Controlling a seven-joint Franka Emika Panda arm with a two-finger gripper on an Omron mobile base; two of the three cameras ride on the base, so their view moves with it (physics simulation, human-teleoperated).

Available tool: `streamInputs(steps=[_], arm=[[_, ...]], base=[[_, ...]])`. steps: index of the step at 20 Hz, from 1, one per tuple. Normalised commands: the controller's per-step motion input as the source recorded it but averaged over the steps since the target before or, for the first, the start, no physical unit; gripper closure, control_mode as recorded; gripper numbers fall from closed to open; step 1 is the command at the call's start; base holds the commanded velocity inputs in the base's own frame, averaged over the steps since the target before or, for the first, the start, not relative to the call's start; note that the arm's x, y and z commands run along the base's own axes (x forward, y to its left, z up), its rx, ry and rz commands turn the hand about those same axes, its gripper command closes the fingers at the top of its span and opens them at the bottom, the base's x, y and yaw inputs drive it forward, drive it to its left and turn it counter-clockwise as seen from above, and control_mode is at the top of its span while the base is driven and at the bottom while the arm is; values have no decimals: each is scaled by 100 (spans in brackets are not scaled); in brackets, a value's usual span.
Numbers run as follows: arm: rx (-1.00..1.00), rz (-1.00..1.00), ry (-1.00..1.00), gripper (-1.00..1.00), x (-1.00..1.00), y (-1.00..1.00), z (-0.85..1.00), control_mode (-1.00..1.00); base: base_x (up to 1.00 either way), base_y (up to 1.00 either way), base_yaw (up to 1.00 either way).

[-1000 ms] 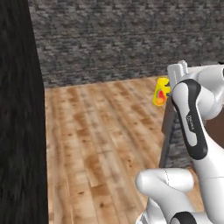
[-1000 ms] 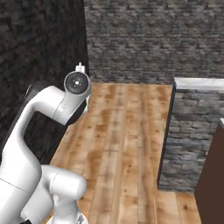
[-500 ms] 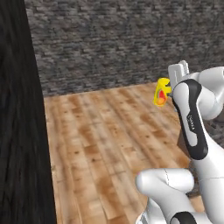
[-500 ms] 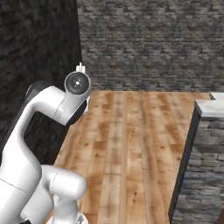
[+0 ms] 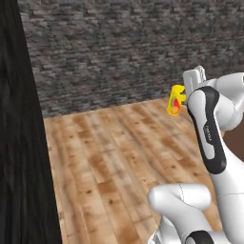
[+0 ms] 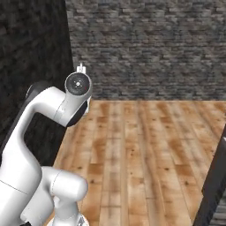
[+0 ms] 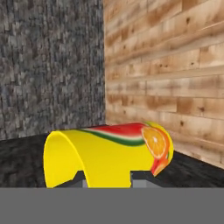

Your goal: There is a tray on the dining counter. Grab the cup, mug, and pitcher and place them on the tray. The pitcher may be placed next to the tray if it cannot fit the tray.

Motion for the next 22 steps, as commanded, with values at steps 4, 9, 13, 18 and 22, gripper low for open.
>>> streamInputs(steps=[4, 9, 13, 18, 22], arm=[[0, 0, 0, 100, 0, 0, 0, 100], [0, 0, 0, 100, 0, 0, 0, 100], [0, 0, 0, 100, 0, 0, 0, 100], [0, 0, 0, 100, 0, 0, 0, 100], [0, 0, 0, 100, 0, 0, 0, 100]], base=[[100, 36, -13], [100, 36, -14], [100, 30, -16], [100, 14, -24], [100, 27, -55]])
